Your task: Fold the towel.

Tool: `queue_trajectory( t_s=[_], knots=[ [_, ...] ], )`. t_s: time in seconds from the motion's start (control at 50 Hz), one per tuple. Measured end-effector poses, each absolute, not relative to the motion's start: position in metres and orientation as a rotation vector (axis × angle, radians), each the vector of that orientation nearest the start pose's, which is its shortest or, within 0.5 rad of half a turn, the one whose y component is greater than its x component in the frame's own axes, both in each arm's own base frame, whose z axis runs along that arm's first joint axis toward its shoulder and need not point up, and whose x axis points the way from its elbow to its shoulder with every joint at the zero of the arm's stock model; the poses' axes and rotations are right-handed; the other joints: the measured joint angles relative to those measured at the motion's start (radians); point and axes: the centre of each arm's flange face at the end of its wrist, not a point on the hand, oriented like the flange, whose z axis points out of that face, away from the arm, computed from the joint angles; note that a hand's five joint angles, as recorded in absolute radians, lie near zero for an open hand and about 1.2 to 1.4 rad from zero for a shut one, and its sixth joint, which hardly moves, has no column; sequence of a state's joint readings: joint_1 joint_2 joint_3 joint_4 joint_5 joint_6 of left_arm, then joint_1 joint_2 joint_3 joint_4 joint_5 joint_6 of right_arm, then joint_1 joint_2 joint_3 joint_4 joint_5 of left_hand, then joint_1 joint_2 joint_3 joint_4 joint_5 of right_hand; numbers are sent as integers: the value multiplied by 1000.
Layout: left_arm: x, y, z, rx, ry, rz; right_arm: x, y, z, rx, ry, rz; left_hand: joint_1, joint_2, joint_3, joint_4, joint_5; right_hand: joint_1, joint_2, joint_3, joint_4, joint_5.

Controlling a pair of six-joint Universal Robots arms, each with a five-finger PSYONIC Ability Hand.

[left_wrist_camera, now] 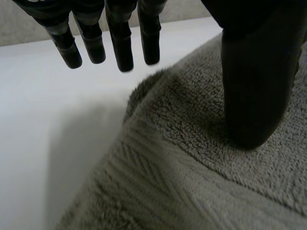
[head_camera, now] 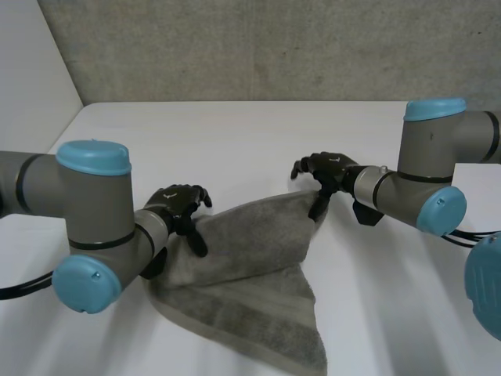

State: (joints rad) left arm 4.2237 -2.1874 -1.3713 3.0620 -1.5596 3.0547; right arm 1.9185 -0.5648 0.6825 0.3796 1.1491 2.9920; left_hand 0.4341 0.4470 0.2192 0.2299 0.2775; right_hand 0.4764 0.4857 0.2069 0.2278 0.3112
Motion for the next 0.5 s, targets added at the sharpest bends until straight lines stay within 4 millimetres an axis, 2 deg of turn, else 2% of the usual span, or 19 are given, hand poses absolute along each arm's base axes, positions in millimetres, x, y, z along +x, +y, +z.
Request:
queue_trajectory(
  t_s=[0.06,0.12,0.2,0.26,0.38,0.5],
  knots=[
    [-295,-271,140,611,2926,-1692,313,-365,137,-847,2181,-1293,114,110,0,0,100,156,157,0,0,137],
    [-295,-271,139,615,2924,-1686,312,-361,136,-834,2191,-1252,437,435,0,0,404,424,430,0,0,375],
    [-295,-271,140,619,2929,-1678,310,-354,145,-824,2189,-1200,686,668,0,0,664,699,682,0,0,676],
    [-293,-268,143,623,2934,-1673,307,-346,158,-828,2173,-1166,846,812,0,0,839,776,745,0,0,768],
    [-287,-261,159,630,2931,-1695,293,-329,184,-859,2129,-1112,848,813,0,0,851,784,748,0,0,775],
    [-282,-265,175,642,2912,-1761,282,-318,201,-999,2081,-1156,848,813,0,0,851,784,748,0,0,775]
  ],
)
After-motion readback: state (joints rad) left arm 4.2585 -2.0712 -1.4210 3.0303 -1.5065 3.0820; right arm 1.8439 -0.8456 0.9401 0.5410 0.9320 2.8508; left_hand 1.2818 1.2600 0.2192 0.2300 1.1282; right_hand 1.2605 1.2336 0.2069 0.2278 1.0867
